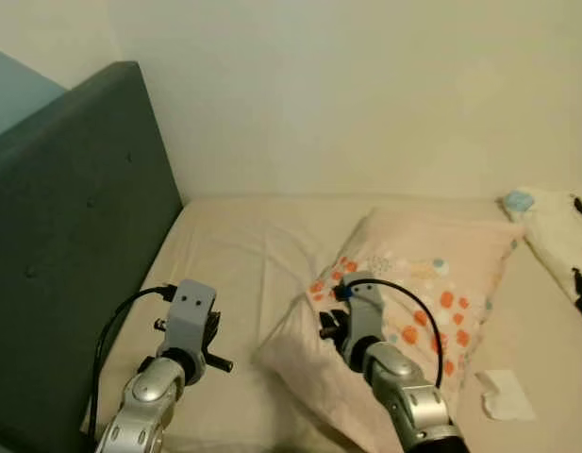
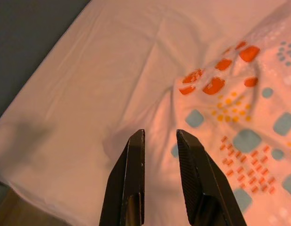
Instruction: Clean up the room
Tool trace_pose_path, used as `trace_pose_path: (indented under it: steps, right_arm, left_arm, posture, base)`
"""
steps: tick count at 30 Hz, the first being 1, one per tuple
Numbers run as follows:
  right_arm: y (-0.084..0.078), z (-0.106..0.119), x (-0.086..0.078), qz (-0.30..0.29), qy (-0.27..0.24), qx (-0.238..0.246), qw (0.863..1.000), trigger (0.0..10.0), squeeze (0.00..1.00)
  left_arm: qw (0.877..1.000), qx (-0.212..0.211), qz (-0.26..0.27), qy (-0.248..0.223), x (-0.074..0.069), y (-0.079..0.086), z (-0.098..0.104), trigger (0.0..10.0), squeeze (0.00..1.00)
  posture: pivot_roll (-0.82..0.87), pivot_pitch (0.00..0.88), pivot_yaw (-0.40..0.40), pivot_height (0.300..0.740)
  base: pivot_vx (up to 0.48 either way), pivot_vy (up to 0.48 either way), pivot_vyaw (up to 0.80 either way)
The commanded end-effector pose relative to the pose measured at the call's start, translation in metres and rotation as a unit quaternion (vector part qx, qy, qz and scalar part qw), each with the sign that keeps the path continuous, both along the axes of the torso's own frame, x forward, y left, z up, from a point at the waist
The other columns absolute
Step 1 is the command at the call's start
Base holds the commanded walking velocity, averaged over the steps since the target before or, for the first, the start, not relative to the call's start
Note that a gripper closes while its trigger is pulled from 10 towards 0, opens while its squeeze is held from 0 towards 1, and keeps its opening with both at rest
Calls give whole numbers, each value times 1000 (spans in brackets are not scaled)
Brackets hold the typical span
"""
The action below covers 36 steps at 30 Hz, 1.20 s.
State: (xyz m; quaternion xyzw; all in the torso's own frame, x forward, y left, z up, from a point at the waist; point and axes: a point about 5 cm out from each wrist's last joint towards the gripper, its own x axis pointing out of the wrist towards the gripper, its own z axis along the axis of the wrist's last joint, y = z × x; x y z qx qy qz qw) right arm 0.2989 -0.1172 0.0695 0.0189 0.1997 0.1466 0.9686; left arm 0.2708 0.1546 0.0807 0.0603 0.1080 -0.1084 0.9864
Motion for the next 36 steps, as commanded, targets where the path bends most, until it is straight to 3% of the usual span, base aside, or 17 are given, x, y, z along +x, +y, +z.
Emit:
trace_pose_path:
  steps: [1, 21, 25, 36]
  right_arm:
    - [4, -1, -3, 7, 6, 5, 1000, 10000, 0]
    - [2, -2, -6, 9, 10, 4, 1000, 10000, 0]
    - [4, -1, -6, 30, 1, -23, 999, 10000, 0]
    - [7, -2, -8, 36, 6, -5, 999, 10000, 0]
  left_arm:
    - [1000, 4, 3, 6, -3, 2, -3, 10000, 0]
    - [1000, 3, 11, 13, -7, 3, -5, 10000, 0]
    - [1000, 4, 10, 16, -7, 1, -5, 10000, 0]
    - [999, 15, 21, 35, -7, 4, -10, 10000, 0]
  posture:
    - [-67, 60, 3, 729]
    - [-68, 80, -9, 729]
    - [-70, 86, -7, 729]
    - [-70, 88, -6, 729]
  base:
    - [0, -319, 0]
    - [0, -318, 0]
    - [0, -316, 0]
    - [0, -202, 630]
